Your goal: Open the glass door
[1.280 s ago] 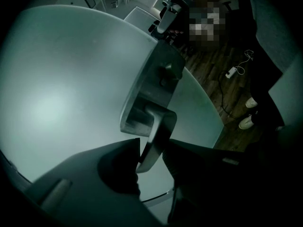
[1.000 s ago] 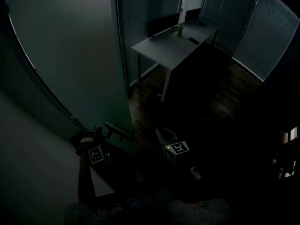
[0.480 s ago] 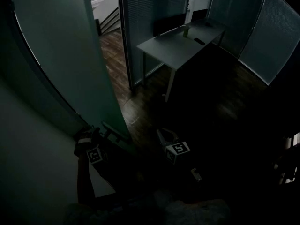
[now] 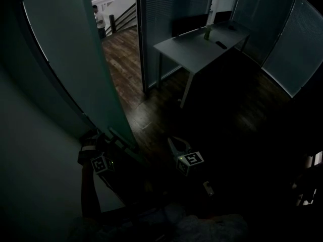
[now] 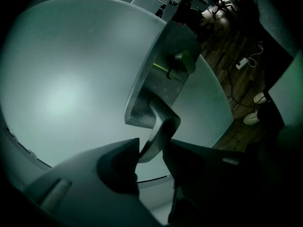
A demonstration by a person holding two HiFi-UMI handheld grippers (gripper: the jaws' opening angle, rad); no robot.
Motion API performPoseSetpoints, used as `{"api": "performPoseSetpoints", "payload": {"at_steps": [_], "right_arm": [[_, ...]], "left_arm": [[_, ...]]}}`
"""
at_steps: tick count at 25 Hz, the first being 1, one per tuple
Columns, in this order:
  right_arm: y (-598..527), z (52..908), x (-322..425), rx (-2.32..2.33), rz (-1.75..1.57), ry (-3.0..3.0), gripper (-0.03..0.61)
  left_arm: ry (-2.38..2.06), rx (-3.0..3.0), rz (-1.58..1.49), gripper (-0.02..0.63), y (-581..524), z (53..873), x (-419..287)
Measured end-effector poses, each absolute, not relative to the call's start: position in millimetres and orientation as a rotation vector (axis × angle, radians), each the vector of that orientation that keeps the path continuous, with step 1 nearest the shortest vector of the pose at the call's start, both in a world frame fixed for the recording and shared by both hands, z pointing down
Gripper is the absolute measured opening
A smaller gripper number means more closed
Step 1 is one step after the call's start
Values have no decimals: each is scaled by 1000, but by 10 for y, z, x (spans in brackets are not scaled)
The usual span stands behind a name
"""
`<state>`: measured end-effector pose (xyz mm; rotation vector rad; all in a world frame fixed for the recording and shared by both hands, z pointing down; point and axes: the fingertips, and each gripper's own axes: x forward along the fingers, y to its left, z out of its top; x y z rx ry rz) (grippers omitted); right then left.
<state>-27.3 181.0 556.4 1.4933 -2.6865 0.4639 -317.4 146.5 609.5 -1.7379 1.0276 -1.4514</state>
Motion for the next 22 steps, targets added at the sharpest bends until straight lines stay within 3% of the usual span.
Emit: {"api": "performPoseSetpoints", "payload": {"at_steps": [12,22], "right_arm": [[1827,5571,-273,1463,461,-2689,2],[1891,5608,-265,1434,453,-2702,2]], "left_arm": [[1089,-1721,-1425,158,1475,6080,-3210],[1187,-1815,-1387,227,1612,6054,-3201]]}}
